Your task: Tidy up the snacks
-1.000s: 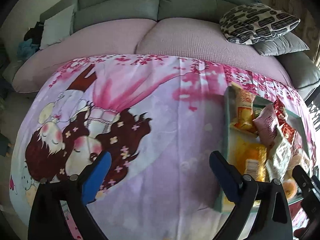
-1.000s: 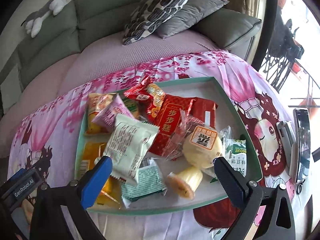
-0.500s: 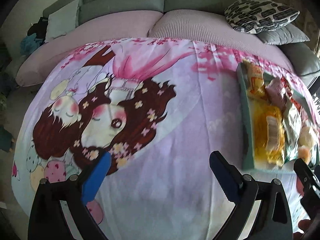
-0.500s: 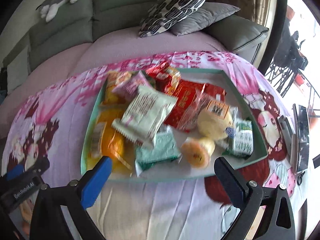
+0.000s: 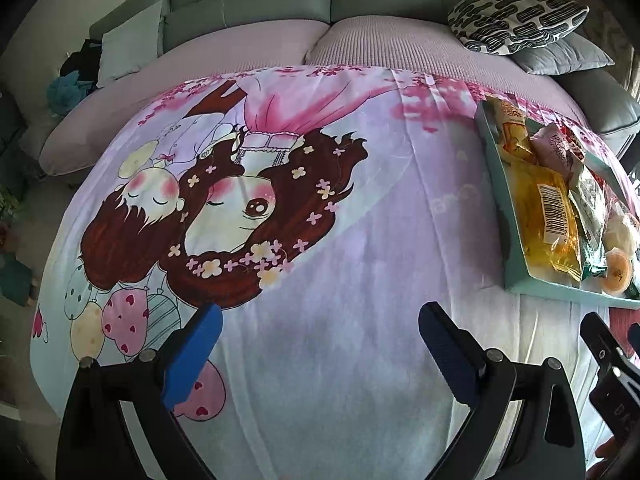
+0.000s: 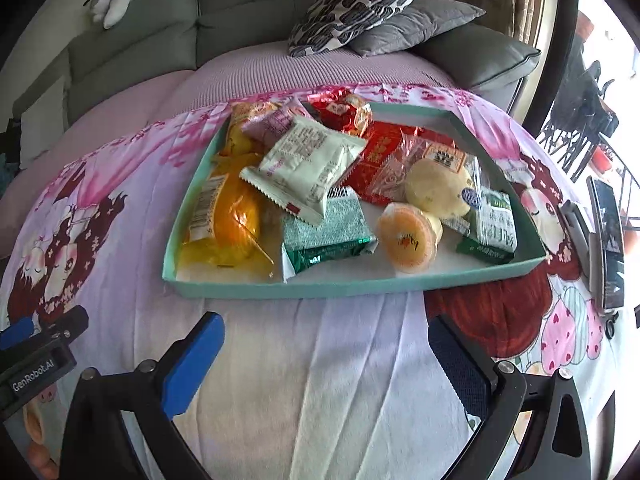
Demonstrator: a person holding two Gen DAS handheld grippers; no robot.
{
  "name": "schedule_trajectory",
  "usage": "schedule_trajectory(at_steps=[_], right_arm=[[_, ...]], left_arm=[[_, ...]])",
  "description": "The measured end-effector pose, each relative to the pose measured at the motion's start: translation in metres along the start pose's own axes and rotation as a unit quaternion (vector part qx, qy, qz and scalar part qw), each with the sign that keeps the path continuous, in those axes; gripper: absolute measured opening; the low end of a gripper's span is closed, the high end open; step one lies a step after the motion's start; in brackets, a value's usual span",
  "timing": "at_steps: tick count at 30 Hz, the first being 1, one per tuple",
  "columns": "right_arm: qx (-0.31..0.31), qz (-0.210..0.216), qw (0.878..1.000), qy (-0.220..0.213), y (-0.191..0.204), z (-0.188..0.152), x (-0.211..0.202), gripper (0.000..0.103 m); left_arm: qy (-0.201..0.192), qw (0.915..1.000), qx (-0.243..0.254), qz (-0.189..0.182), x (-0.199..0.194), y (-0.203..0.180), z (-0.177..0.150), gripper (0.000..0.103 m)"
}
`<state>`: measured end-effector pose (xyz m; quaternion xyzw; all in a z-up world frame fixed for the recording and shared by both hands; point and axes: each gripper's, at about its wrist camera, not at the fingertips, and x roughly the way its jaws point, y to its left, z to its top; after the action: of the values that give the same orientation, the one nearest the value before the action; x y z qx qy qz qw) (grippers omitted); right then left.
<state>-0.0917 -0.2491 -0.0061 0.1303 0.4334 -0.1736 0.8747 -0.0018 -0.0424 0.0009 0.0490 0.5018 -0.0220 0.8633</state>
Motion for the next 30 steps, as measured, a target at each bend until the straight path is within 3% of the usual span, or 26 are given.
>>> schedule_trajectory(at_steps=[8,30], right_arm=[[0.010,-0.003,1.000,-0.013,-0.004,-0.001,-0.005,0.103],[0.004,-0.003,1.000,-0.031,-0.001,-0.001,-0.012,0.103]], left_arm=[[-0.030,0.9994,-0.005,-0.015,-0.008,0.001,-0.003,0.099],[-0.016,0.9973,-0.054,-0.047,-0.005,0.015,-0.011,0.099]])
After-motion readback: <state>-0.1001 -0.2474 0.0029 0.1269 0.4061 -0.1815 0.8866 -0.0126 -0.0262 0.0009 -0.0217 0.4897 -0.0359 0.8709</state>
